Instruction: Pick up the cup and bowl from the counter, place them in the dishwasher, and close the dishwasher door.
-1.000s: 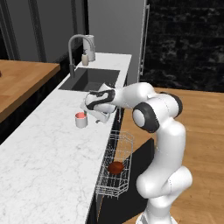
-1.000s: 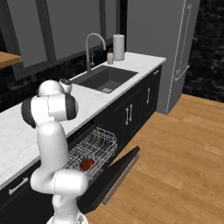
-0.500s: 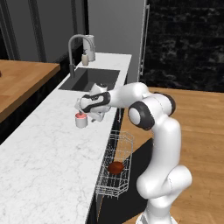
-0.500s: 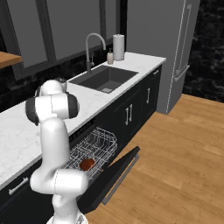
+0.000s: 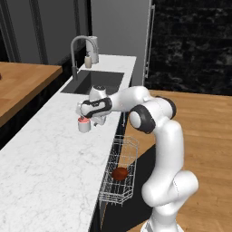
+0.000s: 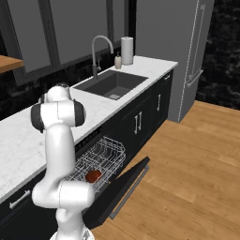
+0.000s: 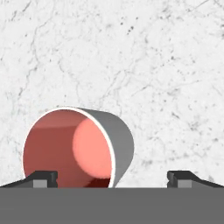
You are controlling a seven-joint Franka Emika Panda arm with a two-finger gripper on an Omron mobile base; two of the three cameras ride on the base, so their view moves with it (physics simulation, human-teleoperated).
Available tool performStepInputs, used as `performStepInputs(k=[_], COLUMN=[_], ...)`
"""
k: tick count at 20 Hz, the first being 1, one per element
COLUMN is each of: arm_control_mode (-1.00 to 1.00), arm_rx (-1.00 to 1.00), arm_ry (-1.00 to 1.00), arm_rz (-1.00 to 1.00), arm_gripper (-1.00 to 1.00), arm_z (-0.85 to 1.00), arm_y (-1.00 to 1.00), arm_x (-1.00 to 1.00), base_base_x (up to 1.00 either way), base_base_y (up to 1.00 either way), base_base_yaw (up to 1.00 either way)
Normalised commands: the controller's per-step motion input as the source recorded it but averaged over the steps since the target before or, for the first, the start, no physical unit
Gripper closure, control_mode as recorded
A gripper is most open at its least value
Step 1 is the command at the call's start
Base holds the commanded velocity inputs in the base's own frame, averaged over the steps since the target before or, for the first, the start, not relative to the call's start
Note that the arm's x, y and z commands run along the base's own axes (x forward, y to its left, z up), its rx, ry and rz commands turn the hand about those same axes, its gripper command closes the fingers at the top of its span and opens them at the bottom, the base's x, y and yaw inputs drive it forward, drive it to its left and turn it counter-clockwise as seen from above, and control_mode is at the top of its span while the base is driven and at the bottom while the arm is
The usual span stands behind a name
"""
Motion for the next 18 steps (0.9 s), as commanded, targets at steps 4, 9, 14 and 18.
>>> performStepInputs(k=[4, 9, 14, 18], arm_control_mode=[-1.0, -1.0, -1.0, -1.0], arm_rx=[-0.07, -0.05, -0.05, -0.01], arm_ry=[0.02, 0.02, 0.05, 0.02], arm_rz=[0.0, 0.0, 0.0, 0.0], arm_gripper=[-1.0, -1.0, 1.0, 1.0], arm_z=[-0.23, -0.24, -0.22, -0.04], arm_y=[0.0, 0.0, 0.0, -0.05], arm_x=[0.08, 0.16, 0.1, -0.04], base_base_x=[0.0, 0.0, 0.0, 0.0], base_base_y=[0.0, 0.0, 0.0, 0.0], base_base_yaw=[0.0, 0.0, 0.0, 0.0])
